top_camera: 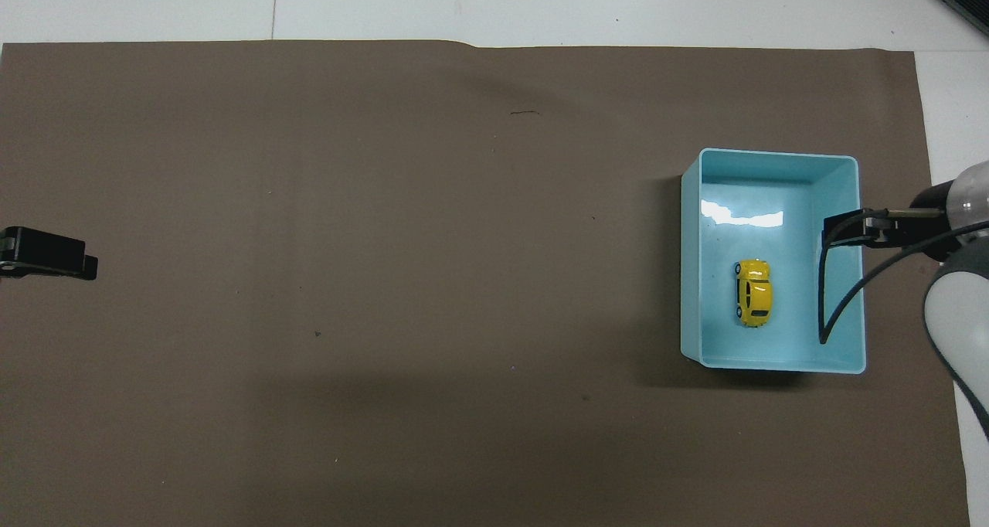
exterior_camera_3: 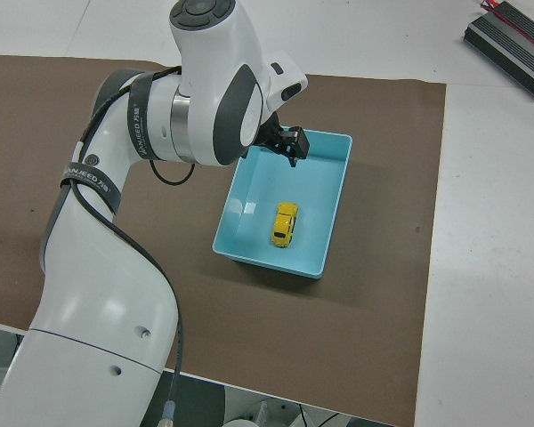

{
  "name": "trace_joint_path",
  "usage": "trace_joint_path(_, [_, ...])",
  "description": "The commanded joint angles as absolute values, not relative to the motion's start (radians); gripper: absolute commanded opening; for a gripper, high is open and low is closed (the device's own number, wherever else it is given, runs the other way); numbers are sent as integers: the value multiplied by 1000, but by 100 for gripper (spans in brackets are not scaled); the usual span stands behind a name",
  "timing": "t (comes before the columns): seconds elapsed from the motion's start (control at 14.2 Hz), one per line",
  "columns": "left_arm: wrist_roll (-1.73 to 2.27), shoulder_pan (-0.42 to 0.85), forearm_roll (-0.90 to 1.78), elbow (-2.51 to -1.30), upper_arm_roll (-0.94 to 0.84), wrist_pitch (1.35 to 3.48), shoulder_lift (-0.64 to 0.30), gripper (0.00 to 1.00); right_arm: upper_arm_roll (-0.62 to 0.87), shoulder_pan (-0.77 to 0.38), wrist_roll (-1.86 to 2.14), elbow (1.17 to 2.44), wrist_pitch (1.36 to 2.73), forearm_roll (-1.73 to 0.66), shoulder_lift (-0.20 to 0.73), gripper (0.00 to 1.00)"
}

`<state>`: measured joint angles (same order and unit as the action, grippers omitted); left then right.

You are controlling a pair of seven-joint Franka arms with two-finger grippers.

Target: Wind up and store yellow beetle car

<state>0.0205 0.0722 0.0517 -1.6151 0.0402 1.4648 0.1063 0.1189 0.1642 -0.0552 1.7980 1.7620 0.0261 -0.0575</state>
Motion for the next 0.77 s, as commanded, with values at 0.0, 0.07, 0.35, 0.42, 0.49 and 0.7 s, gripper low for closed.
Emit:
trace_joint_path(0.0, [21,72,32,-1621,40,1459,118,100,129,175,-69,1691,1662,11,-37,100])
trace_joint_path(0.07, [21,72,32,-1621,40,1457,118,100,129,175,-69,1659,1625,11,-35,100])
trace_joint_path(0.35, [21,72,32,-1621,40,1457,118,100,124,179,-71,1543,1468,21,-29,100])
trace_joint_path(0.42, [21,72,32,-1621,40,1457,118,100,123,181,-69,1523,1451,21,-29,100])
trace_joint_path(0.49, [21,72,32,-1621,40,1457,120,100,124,179,-69,1523,1454,25,-31,100])
trace_joint_path(0.7, [21,72,32,-1621,40,1457,118,100,123,176,-69,1529,1459,28,-37,100])
